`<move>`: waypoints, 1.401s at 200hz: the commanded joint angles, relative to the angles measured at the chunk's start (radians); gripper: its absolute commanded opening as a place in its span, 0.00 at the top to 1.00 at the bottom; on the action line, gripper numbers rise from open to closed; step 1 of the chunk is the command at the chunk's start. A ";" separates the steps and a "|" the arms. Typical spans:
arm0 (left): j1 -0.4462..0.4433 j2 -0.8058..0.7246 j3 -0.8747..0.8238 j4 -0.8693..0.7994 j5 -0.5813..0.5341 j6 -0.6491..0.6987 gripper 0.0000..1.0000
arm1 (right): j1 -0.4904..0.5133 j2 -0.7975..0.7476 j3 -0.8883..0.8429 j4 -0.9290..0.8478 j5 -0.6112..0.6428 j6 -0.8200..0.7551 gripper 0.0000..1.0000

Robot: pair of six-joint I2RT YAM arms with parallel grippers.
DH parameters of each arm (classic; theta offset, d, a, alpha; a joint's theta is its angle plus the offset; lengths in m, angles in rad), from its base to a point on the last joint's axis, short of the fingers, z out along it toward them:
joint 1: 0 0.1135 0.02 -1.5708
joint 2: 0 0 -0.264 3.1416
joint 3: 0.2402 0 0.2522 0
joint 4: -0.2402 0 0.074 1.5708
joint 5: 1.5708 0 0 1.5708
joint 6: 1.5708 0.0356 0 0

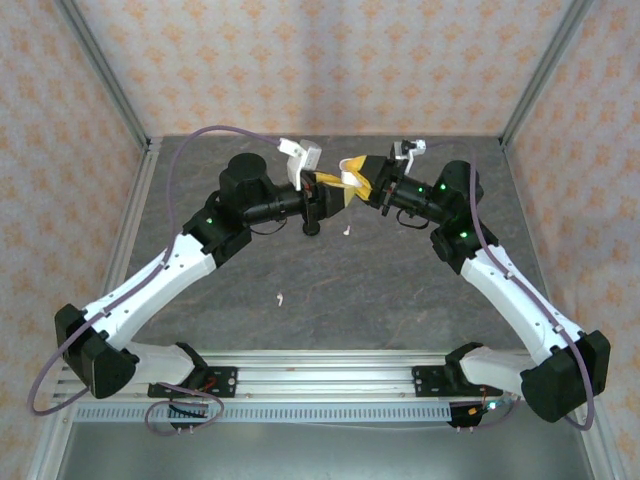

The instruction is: Insert wireless bluetooth earbuds into charging case

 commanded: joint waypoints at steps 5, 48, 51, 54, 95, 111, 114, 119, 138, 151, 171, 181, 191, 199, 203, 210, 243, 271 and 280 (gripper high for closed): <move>-0.001 0.013 0.004 0.042 0.031 -0.030 0.60 | -0.002 -0.003 -0.003 0.093 -0.044 0.018 0.84; 0.001 0.009 0.010 0.052 0.025 -0.032 0.59 | -0.002 0.000 -0.010 0.093 -0.068 0.016 0.86; 0.000 0.009 0.011 0.052 0.025 -0.030 0.59 | -0.002 -0.001 -0.011 0.093 -0.069 0.015 0.86; 0.000 0.008 0.012 0.051 0.024 -0.031 0.59 | -0.002 -0.001 -0.012 0.093 -0.070 0.014 0.86; 0.007 0.006 0.026 0.044 0.033 -0.017 0.59 | -0.002 0.005 -0.021 0.082 -0.089 0.001 0.87; 0.008 0.006 0.030 0.044 0.037 -0.015 0.60 | -0.001 0.004 -0.023 0.069 -0.097 -0.010 0.87; 0.008 0.006 0.030 0.045 0.038 -0.016 0.60 | -0.002 0.004 -0.024 0.068 -0.096 -0.012 0.87; 0.010 0.007 0.031 0.047 0.040 -0.016 0.60 | -0.002 0.003 -0.025 0.068 -0.098 -0.012 0.87; 0.011 0.011 0.034 0.051 0.046 -0.017 0.61 | -0.002 0.006 -0.029 0.068 -0.105 -0.015 0.87; 0.012 0.011 0.034 0.055 0.046 -0.017 0.61 | -0.001 0.008 -0.033 0.065 -0.113 -0.020 0.87; 0.012 0.011 0.035 0.061 0.047 -0.017 0.58 | -0.001 0.010 -0.043 0.062 -0.115 -0.023 0.88; 0.012 0.011 0.037 0.063 0.050 -0.018 0.57 | -0.001 0.012 -0.048 0.063 -0.117 -0.025 0.88; 0.012 0.012 0.038 0.063 0.052 -0.018 0.57 | -0.001 0.014 -0.050 0.063 -0.119 -0.025 0.88; 0.012 0.012 0.040 0.064 0.055 -0.017 0.57 | -0.001 0.016 -0.049 0.064 -0.123 -0.025 0.88; 0.012 0.013 0.041 0.064 0.055 -0.018 0.56 | -0.002 0.017 -0.050 0.065 -0.124 -0.026 0.88; 0.012 0.013 0.043 0.065 0.056 -0.020 0.56 | -0.001 0.018 -0.050 0.065 -0.125 -0.027 0.88; 0.012 0.022 0.047 0.079 0.061 -0.025 0.55 | -0.001 0.024 -0.056 0.064 -0.145 -0.031 0.88; 0.012 0.026 0.054 0.087 0.064 -0.031 0.55 | -0.001 0.023 -0.070 0.062 -0.147 -0.034 0.88; 0.012 0.028 0.056 0.083 0.064 -0.028 0.55 | -0.001 0.023 -0.073 0.061 -0.147 -0.035 0.88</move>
